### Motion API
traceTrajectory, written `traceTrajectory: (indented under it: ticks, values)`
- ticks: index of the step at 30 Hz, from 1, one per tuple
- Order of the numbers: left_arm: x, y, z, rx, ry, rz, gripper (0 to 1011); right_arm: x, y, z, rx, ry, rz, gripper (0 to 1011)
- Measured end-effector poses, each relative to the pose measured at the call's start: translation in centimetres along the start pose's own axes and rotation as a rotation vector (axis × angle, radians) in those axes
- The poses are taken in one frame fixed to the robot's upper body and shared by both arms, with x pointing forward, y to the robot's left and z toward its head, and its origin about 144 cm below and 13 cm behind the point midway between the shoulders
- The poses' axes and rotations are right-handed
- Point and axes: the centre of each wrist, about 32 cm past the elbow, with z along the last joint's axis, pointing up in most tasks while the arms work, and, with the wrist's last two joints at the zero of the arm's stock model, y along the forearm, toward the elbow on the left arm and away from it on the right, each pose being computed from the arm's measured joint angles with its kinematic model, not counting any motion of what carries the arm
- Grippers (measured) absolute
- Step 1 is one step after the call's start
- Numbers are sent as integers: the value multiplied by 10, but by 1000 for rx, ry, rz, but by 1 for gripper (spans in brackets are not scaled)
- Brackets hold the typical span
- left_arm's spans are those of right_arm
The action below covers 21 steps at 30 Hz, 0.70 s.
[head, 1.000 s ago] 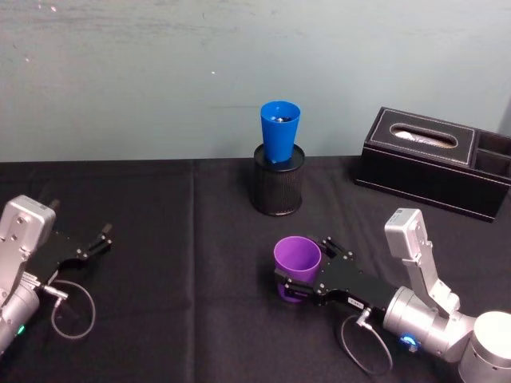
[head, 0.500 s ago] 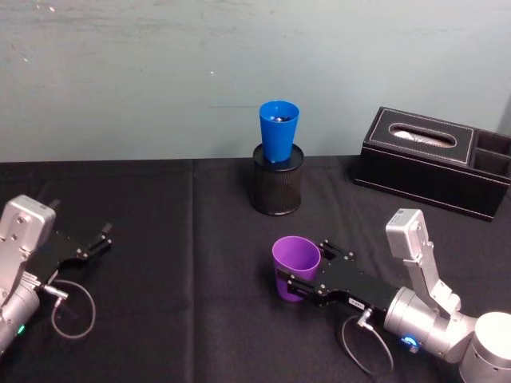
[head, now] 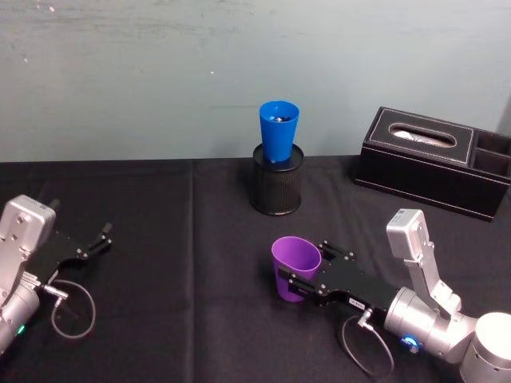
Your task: Pick up one cup with a gripper and tap it against the other cup.
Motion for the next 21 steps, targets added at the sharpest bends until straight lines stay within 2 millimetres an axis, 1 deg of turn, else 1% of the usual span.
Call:
traceTrajectory:
  ticks: [21]
  values:
    - [0, 0, 0, 0, 0, 0, 1000, 0, 0, 0, 0, 0, 0, 713]
